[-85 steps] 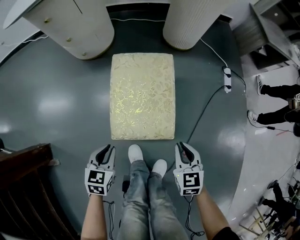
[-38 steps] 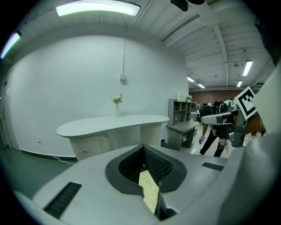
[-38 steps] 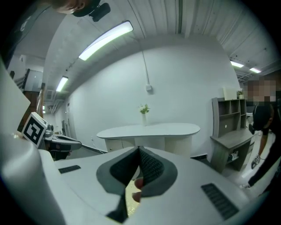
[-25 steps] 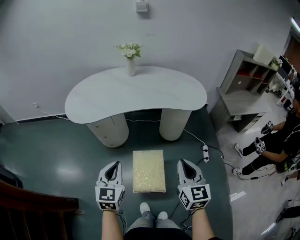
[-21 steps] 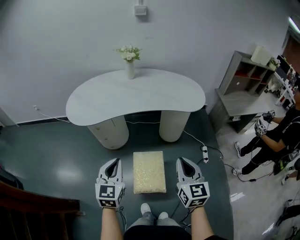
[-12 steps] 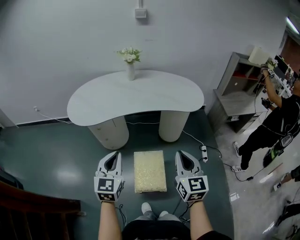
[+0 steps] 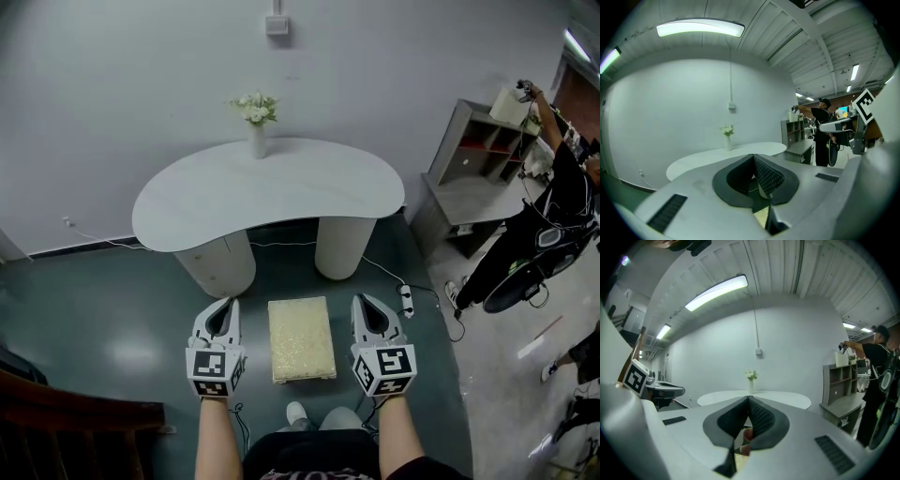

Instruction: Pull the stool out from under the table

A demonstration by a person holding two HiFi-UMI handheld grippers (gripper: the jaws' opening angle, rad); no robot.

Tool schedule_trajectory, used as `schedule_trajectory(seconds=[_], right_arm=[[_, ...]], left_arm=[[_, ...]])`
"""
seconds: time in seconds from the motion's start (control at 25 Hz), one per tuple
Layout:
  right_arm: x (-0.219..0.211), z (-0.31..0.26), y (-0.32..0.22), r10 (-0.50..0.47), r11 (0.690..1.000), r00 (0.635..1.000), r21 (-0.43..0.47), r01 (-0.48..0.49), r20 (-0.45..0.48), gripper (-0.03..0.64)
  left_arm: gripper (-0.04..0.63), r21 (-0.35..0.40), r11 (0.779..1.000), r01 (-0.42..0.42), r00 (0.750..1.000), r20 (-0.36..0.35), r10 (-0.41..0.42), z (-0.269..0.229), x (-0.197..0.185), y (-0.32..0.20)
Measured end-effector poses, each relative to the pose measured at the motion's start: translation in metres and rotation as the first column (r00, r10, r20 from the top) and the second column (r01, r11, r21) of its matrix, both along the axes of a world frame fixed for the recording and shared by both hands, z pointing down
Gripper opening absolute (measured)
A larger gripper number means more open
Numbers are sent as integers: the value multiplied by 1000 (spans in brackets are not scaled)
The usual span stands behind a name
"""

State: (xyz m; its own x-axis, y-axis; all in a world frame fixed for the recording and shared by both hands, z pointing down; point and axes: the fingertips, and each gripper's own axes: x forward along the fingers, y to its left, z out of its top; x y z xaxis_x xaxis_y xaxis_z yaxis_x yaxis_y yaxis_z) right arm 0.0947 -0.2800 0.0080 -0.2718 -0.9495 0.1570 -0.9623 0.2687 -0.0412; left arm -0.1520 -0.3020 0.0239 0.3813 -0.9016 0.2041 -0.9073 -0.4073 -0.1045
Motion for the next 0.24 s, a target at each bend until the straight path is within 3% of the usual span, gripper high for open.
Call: schedule_trajectory(seconds=[0.24], right_arm=[[1, 1, 2, 8, 1000, 1000, 4, -8, -7, 60]], left_arm=[[12, 6, 1000, -2, 1000, 6, 2, 0, 0, -2]])
